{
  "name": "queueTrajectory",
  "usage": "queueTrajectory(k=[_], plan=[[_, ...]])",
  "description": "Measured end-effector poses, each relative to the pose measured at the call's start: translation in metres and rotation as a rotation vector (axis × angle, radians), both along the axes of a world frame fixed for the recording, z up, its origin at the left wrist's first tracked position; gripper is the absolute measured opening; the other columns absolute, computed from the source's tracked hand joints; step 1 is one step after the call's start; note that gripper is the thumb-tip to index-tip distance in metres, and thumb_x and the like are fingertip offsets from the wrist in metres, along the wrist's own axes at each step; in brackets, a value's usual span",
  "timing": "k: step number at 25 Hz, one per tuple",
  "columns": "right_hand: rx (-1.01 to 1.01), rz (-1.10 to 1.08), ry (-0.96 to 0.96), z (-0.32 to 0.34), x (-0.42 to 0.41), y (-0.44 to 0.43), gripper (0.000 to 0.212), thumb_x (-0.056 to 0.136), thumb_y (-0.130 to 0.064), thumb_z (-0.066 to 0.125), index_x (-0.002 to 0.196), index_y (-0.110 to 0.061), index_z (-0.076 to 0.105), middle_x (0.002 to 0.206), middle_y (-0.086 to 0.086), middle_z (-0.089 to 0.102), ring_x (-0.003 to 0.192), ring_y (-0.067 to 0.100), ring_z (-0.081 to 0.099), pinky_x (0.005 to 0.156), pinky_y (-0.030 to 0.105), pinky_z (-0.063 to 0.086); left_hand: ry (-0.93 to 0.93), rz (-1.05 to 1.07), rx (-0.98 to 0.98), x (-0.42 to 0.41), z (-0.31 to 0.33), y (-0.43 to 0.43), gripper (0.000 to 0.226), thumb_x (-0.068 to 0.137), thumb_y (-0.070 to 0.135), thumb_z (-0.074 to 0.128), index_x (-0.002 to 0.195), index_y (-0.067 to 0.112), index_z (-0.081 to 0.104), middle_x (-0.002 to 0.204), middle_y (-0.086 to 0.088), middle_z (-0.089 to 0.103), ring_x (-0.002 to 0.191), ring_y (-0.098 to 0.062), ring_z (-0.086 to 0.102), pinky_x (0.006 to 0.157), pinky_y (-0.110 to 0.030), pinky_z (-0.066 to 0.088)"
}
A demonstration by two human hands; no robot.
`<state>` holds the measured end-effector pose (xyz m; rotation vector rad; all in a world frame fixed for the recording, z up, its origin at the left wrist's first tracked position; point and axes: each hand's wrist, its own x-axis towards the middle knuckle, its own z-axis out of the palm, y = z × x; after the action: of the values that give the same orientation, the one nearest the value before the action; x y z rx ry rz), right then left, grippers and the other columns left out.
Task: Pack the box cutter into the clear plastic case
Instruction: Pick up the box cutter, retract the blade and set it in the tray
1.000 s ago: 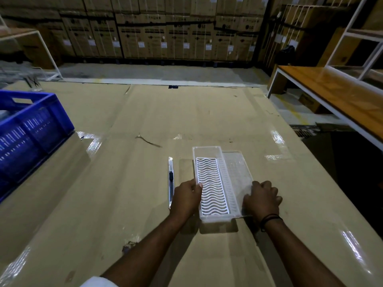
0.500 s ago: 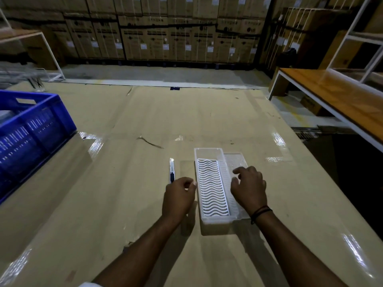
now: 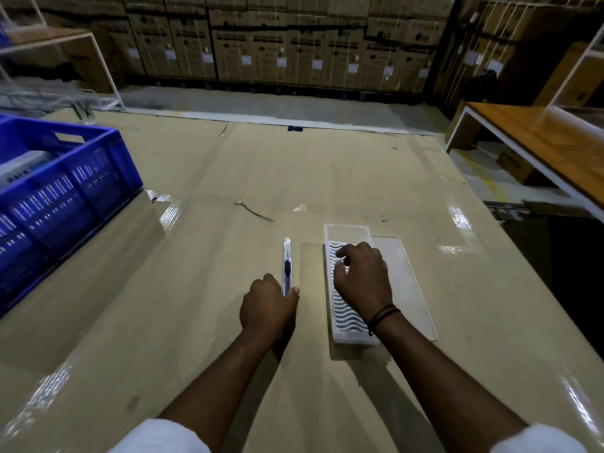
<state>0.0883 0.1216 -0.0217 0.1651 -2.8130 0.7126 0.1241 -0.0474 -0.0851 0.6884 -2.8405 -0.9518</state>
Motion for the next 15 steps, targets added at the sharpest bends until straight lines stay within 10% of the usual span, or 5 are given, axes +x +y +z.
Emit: queueTrajectory(k=[9,15], plan=[[-0.046,0.11,-0.246,-0.004,-0.025,-0.075,0.014,0.084,-0.009,0.056,0.07,-0.005,0.054,0.081,0.021,0.065,0.074,0.034,0.058,0.056,0.029,0.035,-0.03,0.011,-0.063,-0.009,-0.002,0.001,0.034,0.088,0.043,0.072,0.095,0.01,0.068,0.094,-0.011,0.072,0.083,-0.031,0.072,0.062,-0.03,0.047],[-0.118,0.074,-0.532,-0.023,-0.037,-0.097,0.023,0.081,-0.007,0.061,0.103,0.0,0.062,0.112,0.022,0.066,0.098,0.036,0.067,0.066,0.027,0.043,-0.034,0.004,-0.05,-0.013,-0.004,-0.002,0.022,0.087,0.028,0.069,0.095,0.007,0.067,0.098,-0.014,0.072,0.087,-0.036,0.072,0.066,-0.036,0.058]])
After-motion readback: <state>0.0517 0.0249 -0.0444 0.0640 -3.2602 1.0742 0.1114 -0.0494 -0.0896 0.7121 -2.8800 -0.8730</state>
